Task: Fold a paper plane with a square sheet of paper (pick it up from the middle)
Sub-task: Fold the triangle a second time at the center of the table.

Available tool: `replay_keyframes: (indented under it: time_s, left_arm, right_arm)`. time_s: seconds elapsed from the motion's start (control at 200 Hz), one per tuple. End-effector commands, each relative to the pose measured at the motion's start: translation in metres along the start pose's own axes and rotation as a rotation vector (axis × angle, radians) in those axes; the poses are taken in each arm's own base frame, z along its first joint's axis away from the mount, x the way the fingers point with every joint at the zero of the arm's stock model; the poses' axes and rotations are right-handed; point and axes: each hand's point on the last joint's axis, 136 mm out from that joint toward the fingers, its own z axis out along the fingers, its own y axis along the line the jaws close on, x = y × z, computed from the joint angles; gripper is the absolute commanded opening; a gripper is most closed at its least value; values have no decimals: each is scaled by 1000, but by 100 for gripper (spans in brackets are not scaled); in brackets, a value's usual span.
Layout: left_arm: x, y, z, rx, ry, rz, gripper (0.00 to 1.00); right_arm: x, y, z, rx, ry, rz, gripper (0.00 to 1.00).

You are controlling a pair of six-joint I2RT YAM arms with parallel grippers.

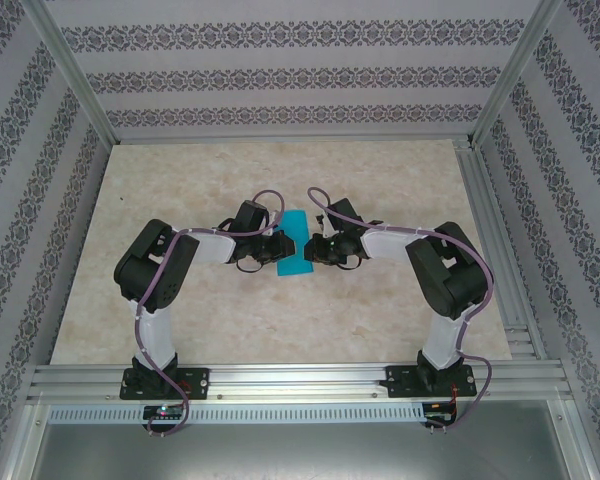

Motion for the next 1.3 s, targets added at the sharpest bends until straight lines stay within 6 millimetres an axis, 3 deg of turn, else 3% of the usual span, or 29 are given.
replay_keyframes:
  time_s: [0.0, 0.53, 0.874, 1.089, 1.294]
  left_arm:
    - [5, 8, 8, -41, 14, -16, 14]
    - [-3, -19, -3, 46, -16, 28, 18]
    - [1, -18, -2, 58, -9, 29, 19]
    - [5, 2, 5, -26, 18, -4, 16]
    - [15, 36, 9, -189, 62, -69, 13]
  right_arm:
    - [1, 1, 6, -4, 7, -27, 18]
    - [2, -17, 11, 44, 17, 29, 7]
    - [3, -25, 13, 59, 32, 92, 5]
    - [-2, -22, 7, 57, 22, 108, 8]
    - [-21, -1, -22, 33, -64, 85, 19]
